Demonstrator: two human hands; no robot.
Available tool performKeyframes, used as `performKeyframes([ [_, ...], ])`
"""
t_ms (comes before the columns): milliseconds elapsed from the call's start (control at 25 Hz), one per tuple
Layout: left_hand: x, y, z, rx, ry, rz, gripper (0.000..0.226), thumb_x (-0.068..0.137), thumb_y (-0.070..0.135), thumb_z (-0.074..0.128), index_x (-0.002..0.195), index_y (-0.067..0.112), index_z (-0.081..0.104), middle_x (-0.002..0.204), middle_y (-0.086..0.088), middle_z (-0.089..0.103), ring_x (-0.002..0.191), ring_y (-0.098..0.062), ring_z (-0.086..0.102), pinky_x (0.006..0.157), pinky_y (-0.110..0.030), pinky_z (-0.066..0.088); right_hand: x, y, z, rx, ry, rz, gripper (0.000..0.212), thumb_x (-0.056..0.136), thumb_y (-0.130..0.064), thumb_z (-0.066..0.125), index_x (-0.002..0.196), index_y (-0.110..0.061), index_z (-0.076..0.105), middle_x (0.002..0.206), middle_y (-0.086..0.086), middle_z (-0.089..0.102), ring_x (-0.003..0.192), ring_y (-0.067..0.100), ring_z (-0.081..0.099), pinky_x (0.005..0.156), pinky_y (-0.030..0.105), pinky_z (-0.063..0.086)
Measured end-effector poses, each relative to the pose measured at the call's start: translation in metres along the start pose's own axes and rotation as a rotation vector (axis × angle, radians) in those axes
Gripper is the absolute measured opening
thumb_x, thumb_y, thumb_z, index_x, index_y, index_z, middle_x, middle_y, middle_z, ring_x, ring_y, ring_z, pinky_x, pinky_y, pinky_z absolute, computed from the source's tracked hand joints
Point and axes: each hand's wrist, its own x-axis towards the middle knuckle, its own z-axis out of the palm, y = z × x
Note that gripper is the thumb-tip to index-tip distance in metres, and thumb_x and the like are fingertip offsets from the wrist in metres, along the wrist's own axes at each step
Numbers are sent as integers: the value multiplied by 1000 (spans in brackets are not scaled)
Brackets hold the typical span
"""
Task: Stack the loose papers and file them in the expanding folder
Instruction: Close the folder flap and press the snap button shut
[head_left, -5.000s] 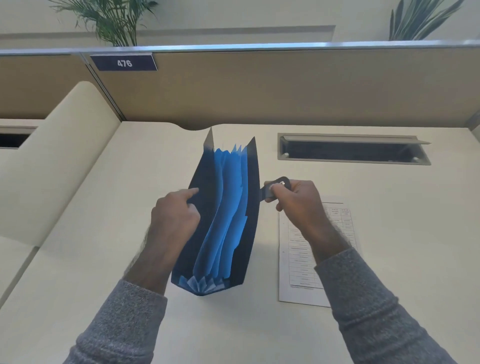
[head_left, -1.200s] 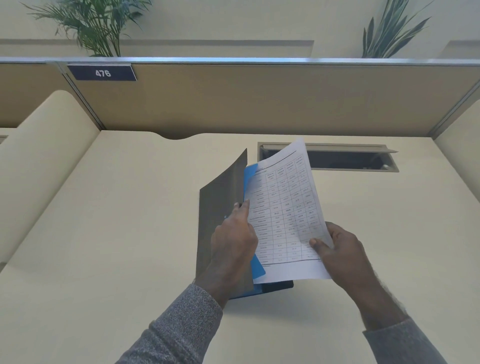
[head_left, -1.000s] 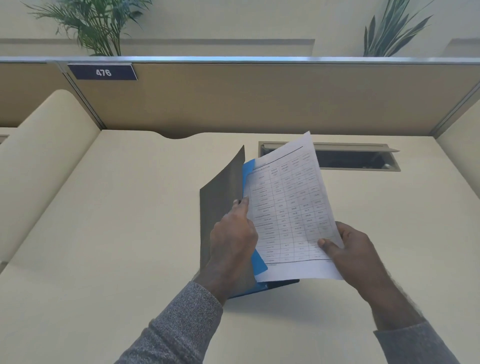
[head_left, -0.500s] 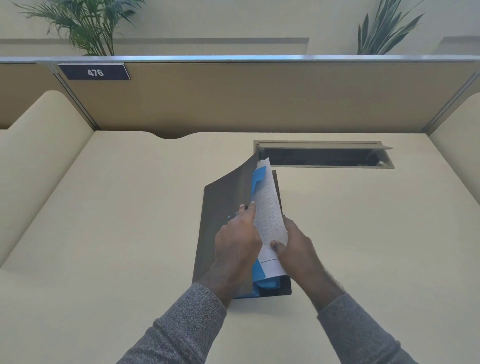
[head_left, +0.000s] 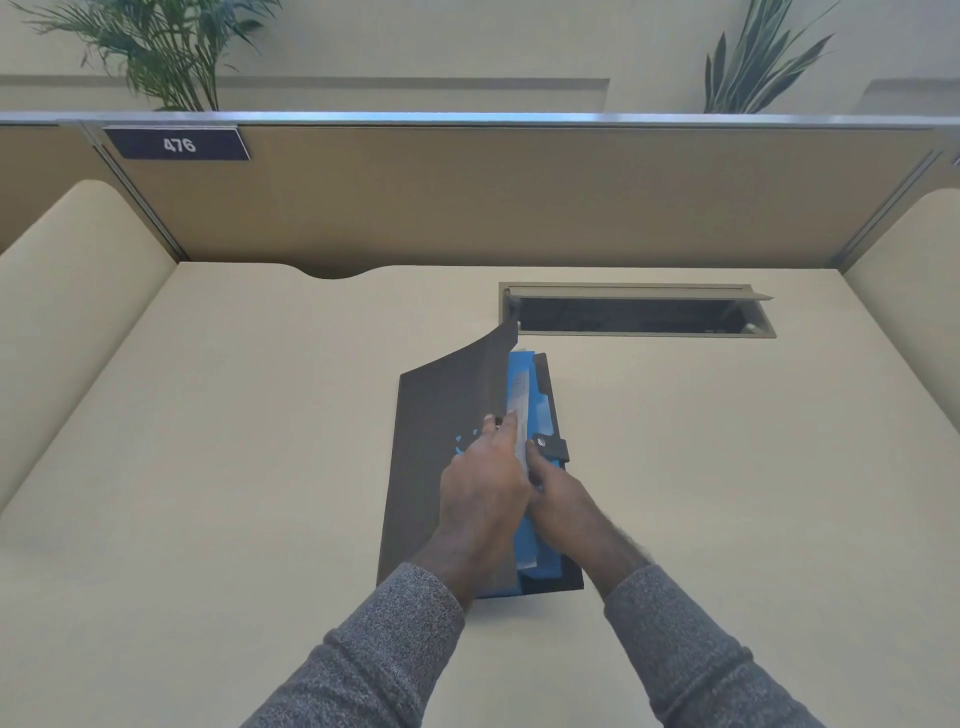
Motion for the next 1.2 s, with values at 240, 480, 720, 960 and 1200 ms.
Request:
performKeyframes([
  [240, 6, 7, 19, 22, -50, -15, 71, 91, 8, 40, 153, 33, 15, 160, 0, 27, 118, -36, 59, 91, -41, 48, 11, 31, -15, -23, 4, 93, 39, 95, -32, 44, 129, -36, 61, 113, 1, 71, 100, 21, 67, 87, 42, 55],
  [480, 14, 15, 53, 10, -119, -66, 68, 90, 5, 41, 153, 21, 18, 158, -2, 31, 121, -35, 57, 93, -41, 47, 12, 53, -17, 88, -5, 216, 27, 91, -26, 55, 107, -26, 76, 103, -1, 74, 93, 19, 67, 77, 32, 54],
  [720, 21, 16, 86, 114, -167, -110, 55, 91, 7, 44, 144, 8, 33, 156, -10, 34, 117, -35, 60, 91, -41, 50, 8, 67, -24, 179, -3, 236, 23, 86, -24, 58, 102, -31, 74, 94, -7, 73, 88, 17, 66, 64, 27, 50],
  [960, 23, 18, 92, 57, -151, -99, 63, 90, 13, 50, 147, 5, 26, 157, -12, 31, 121, -36, 56, 94, -42, 47, 17, 84, -29, 58, 89, 176, 42, 90, -28, 53, 131, -23, 58, 126, 0, 64, 109, 20, 63, 82, 32, 51],
  [1200, 24, 13, 98, -24, -56, -78, 44, 92, 21, 41, 135, 11, 42, 137, -10, 55, 108, -32, 64, 85, -42, 51, 40, 70, -28, -384, 262, -9, 46, 89, -23, 51, 134, -33, 50, 127, -4, 48, 114, 21, 50, 85, 39, 48],
])
